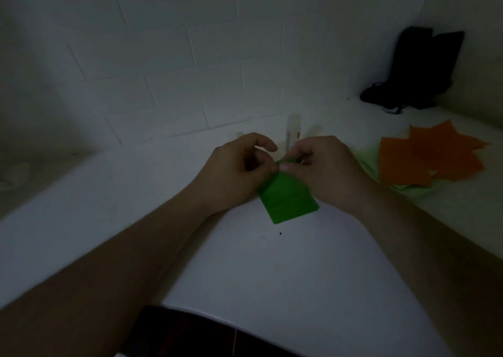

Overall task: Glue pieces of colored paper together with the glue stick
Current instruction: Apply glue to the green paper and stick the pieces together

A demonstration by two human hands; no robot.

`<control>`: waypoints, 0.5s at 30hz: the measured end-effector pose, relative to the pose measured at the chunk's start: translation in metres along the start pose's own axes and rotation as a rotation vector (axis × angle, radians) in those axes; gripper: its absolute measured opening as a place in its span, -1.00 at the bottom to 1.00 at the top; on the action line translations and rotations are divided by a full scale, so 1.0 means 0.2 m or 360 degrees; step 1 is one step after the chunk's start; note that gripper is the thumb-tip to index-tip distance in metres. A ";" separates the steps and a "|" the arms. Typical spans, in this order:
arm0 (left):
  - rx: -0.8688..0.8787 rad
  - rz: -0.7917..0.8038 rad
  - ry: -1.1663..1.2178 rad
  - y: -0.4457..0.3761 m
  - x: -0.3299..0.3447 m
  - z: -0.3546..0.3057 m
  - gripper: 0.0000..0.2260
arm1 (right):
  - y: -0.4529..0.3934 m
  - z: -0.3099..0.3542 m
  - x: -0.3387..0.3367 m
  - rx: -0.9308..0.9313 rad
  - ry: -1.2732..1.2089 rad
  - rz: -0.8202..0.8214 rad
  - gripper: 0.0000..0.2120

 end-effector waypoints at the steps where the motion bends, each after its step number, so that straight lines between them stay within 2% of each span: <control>1: -0.0038 -0.0011 0.0040 0.00 0.00 0.00 -0.86 | 0.00 0.00 -0.01 0.0027 -0.0114 -0.0034 -0.96; 4: -0.0101 -0.0033 0.0165 -0.01 -0.01 0.02 -0.90 | -0.01 -0.01 -0.03 0.0064 -0.0341 -0.0136 -0.92; 6: -0.0123 -0.0036 0.0378 -0.01 -0.01 0.01 -0.88 | -0.01 0.00 -0.03 0.0101 -0.0478 -0.0187 -0.91; 12: -0.0256 -0.0003 0.0808 -0.01 -0.01 0.00 -0.68 | 0.00 0.00 -0.05 0.0207 -0.0826 -0.0276 -0.87; 15: -0.0278 0.0029 0.0806 0.00 0.01 -0.01 -0.82 | 0.00 0.01 -0.07 0.0248 -0.1029 -0.0387 -0.85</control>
Point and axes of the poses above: each hand's wrist, its own y-axis away from the middle knuckle, its own x-axis out of the palm, z = x × y, the point moved 2 cm from there along -y, towards the middle knuckle, and after that the axes turned 2 degrees about -y, right-handed, at the moved point
